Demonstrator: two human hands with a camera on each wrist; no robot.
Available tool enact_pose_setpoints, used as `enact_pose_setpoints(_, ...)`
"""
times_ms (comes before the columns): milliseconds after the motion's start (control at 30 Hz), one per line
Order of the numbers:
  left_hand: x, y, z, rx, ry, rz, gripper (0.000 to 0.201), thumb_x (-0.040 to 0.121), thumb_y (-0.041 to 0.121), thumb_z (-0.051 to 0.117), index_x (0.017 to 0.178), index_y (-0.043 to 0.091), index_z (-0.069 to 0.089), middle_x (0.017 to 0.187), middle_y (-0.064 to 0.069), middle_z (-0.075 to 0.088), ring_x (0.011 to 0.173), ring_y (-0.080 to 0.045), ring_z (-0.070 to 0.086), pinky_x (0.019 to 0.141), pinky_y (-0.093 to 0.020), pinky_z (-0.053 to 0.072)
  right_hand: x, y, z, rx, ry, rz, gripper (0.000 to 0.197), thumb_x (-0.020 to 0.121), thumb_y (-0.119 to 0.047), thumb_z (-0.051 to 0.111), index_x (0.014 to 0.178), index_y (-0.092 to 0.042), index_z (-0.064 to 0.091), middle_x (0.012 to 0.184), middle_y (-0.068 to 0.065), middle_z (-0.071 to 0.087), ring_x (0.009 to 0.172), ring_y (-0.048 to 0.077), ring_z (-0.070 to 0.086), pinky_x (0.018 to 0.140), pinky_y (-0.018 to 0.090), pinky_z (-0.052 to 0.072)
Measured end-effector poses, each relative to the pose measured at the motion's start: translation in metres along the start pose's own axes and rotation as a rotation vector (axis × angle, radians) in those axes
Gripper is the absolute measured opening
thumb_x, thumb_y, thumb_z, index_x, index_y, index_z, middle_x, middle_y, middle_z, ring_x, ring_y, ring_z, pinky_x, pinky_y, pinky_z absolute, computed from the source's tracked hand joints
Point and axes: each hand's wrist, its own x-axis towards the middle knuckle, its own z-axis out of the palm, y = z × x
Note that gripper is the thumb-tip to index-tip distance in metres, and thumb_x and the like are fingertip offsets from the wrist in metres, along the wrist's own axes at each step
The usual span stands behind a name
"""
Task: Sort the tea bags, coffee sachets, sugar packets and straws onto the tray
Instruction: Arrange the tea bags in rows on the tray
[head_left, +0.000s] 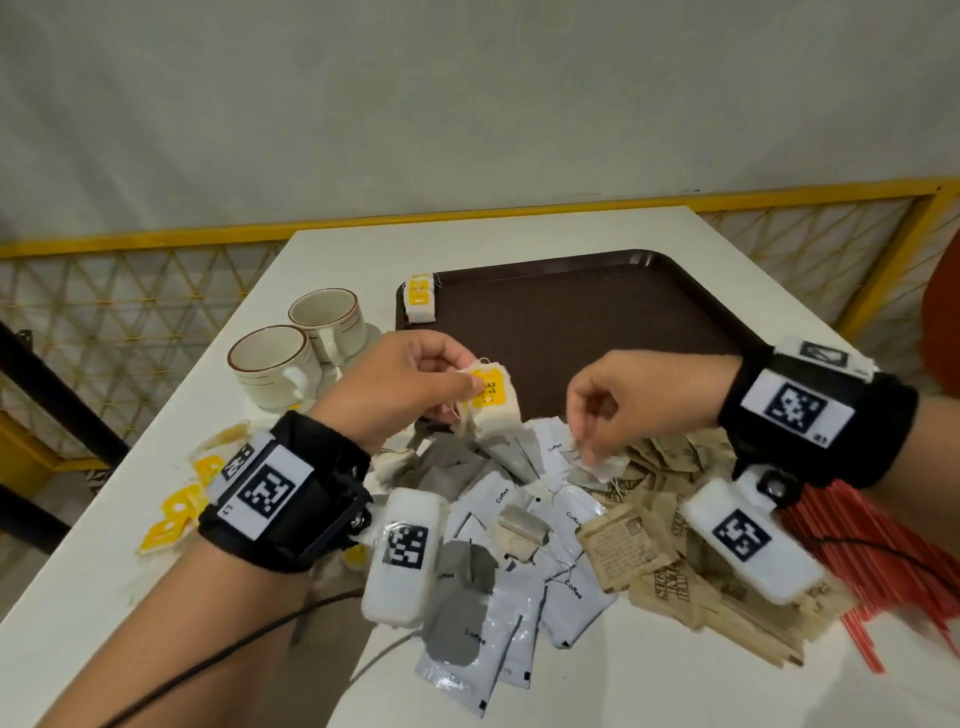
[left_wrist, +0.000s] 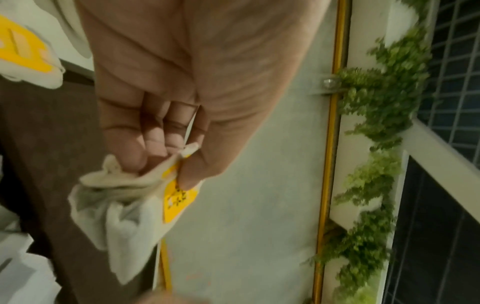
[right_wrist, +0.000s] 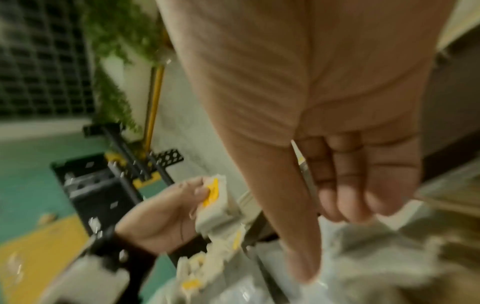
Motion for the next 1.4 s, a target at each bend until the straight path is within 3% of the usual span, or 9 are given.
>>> enact_pose_setpoints(133, -0.004, -0.011, 0.004, -0.174, 0.044, -0.03, 0.007, 0.082, -0.002, 0.065, 0.084, 0.005, 0.065, 0.076, -0.012, 0.067, 0.058, -0.016, 0.053, 0.054, -0.021, 0.051, -0.005, 0.005, 0.018, -0.301, -0.091, 0.034, 0.035, 0.068, -0.027, 0.083, 0.093, -0.022, 0.057, 0.091, -0.008, 0.057, 0.08, 0.009, 0.054, 0.073, 0.025, 0.048)
enact_pose_setpoints(267, -0.008, -0.021, 0.015, -0.321, 0.05, 0.004, 0.008, 0.085, -0.004, 0.059, 0.086, 0.003, 0.063, 0.071, -0.004, 0.07, 0.054, -0.007, 0.06, 0.05, -0.016, 0.049, 0.0, 0.009, 0.02, -0.314, 0.016, 0.0, 0.015, 0.078, -0.012, 0.067, 0.086, -0.021, 0.058, 0.088, -0.007, 0.06, 0.083, 0.013, 0.058, 0.075, 0.027, 0.05)
enact_pose_setpoints(400, -0.01, -0.027, 0.019, -0.357, 0.055, 0.037, 0.008, 0.086, -0.005, 0.057, 0.089, 0.0, 0.062, 0.069, -0.002, 0.07, 0.052, -0.004, 0.06, 0.049, -0.013, 0.047, 0.0, 0.011, 0.014, -0.325, 0.149, -0.028, 0.011, 0.085, -0.016, 0.058, 0.083, -0.025, 0.062, 0.083, -0.011, 0.06, 0.08, 0.009, 0.057, 0.074, 0.025, 0.048)
enact_pose_setpoints(567, -0.013, -0.033, 0.014, -0.348, 0.072, 0.05, 0.006, 0.087, 0.001, 0.058, 0.09, 0.004, 0.063, 0.073, -0.003, 0.071, 0.058, -0.008, 0.062, 0.056, -0.019, 0.052, -0.017, -0.004, 0.003, 0.029, 0.262, -0.069, 0.015, 0.087, -0.008, 0.061, 0.088, -0.021, 0.069, 0.079, -0.005, 0.067, 0.062, 0.0, 0.062, 0.062, 0.022, 0.051)
enact_pose_setpoints(867, -0.017, -0.036, 0.018, -0.251, 0.185, 0.123, 0.012, 0.079, 0.008, 0.071, 0.091, 0.006, 0.07, 0.079, -0.012, 0.073, 0.059, -0.015, 0.062, 0.052, -0.023, 0.053, -0.024, -0.027, 0.031, 0.624, 0.27, -0.294, 0.021, 0.077, -0.001, 0.073, 0.097, -0.008, 0.07, 0.086, 0.01, 0.071, 0.073, 0.011, 0.065, 0.065, 0.022, 0.054)
enact_pose_setpoints(967, -0.02, -0.033, 0.02, -0.235, 0.17, 0.15, 0.019, 0.068, 0.017, 0.076, 0.084, 0.008, 0.071, 0.075, -0.013, 0.072, 0.058, -0.016, 0.062, 0.052, -0.023, 0.052, -0.018, -0.028, 0.04, 0.659, 0.308, -0.325, 0.022, 0.077, 0.0, 0.074, 0.098, -0.007, 0.07, 0.09, 0.015, 0.069, 0.074, 0.018, 0.064, 0.067, 0.024, 0.055)
enact_pose_setpoints(1133, -0.025, -0.028, 0.023, -0.279, 0.091, 0.181, 0.019, 0.067, 0.014, 0.074, 0.083, 0.006, 0.07, 0.075, -0.013, 0.072, 0.058, -0.014, 0.063, 0.053, -0.022, 0.053, -0.006, -0.026, 0.045, 0.69, 0.464, -0.266, 0.042, 0.074, 0.0, 0.076, 0.111, -0.016, 0.065, 0.1, 0.004, 0.068, 0.069, 0.016, 0.066, 0.073, 0.03, 0.058)
enact_pose_setpoints(1267, -0.027, -0.026, 0.027, -0.327, 0.055, 0.17, 0.022, 0.07, 0.016, 0.07, 0.088, 0.003, 0.068, 0.075, -0.008, 0.072, 0.059, -0.011, 0.064, 0.056, -0.02, 0.054, -0.004, -0.025, 0.047, 0.76, 0.477, -0.25, 0.036, 0.077, 0.004, 0.073, 0.109, -0.011, 0.065, 0.088, 0.015, 0.069, 0.072, 0.015, 0.066, 0.067, 0.022, 0.054)
enact_pose_setpoints(1400, -0.028, -0.027, 0.027, -0.238, 0.002, 0.163, 0.027, 0.064, 0.013, 0.075, 0.09, 0.008, 0.068, 0.078, -0.007, 0.072, 0.063, -0.013, 0.064, 0.061, -0.025, 0.056, -0.004, -0.023, 0.046, 0.786, 0.465, -0.235, 0.032, 0.077, 0.004, 0.073, 0.106, -0.008, 0.065, 0.081, 0.011, 0.07, 0.069, 0.015, 0.066, 0.065, 0.023, 0.054)
